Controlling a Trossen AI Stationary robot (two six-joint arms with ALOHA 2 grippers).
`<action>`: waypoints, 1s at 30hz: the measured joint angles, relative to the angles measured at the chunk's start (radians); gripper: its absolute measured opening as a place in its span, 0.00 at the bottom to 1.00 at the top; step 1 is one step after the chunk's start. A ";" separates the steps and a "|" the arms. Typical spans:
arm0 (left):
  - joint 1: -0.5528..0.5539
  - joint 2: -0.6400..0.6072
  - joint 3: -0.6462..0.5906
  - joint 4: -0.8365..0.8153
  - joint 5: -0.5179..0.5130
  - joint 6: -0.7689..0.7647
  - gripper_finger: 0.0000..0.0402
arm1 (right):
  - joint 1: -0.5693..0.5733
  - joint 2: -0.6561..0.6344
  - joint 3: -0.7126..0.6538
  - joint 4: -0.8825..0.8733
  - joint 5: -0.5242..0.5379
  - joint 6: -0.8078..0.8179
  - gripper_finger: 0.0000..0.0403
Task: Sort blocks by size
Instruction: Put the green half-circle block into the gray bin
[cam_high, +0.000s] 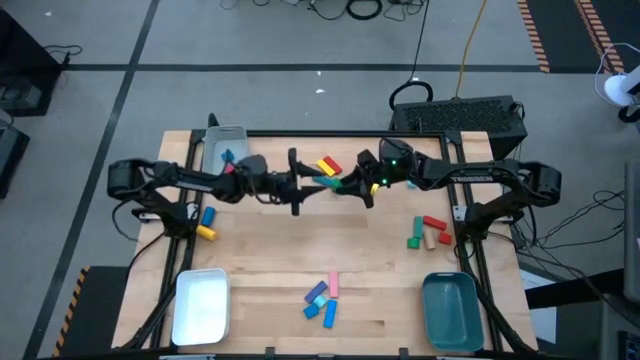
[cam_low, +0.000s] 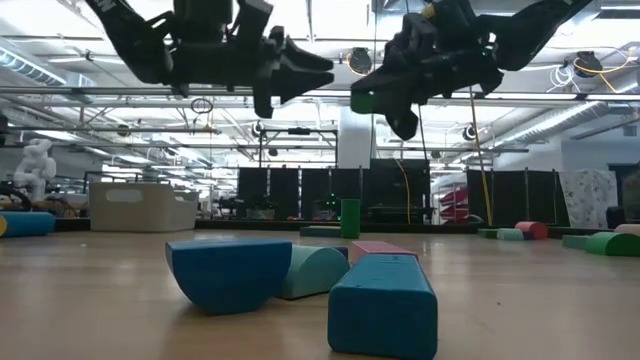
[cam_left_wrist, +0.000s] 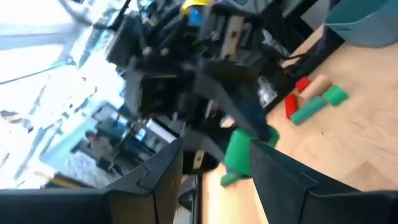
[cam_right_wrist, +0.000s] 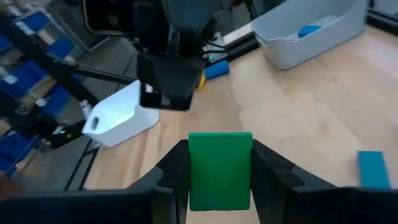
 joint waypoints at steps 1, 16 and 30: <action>-0.010 0.010 0.008 -0.003 0.001 0.010 0.46 | 0.000 0.000 0.000 0.002 -0.019 0.001 0.27; -0.073 0.085 0.096 0.011 -0.060 0.021 0.46 | -0.001 0.000 0.000 0.169 -0.033 0.106 0.27; -0.077 0.083 0.096 0.034 -0.110 0.021 0.48 | 0.000 0.000 0.000 0.259 -0.112 0.204 0.28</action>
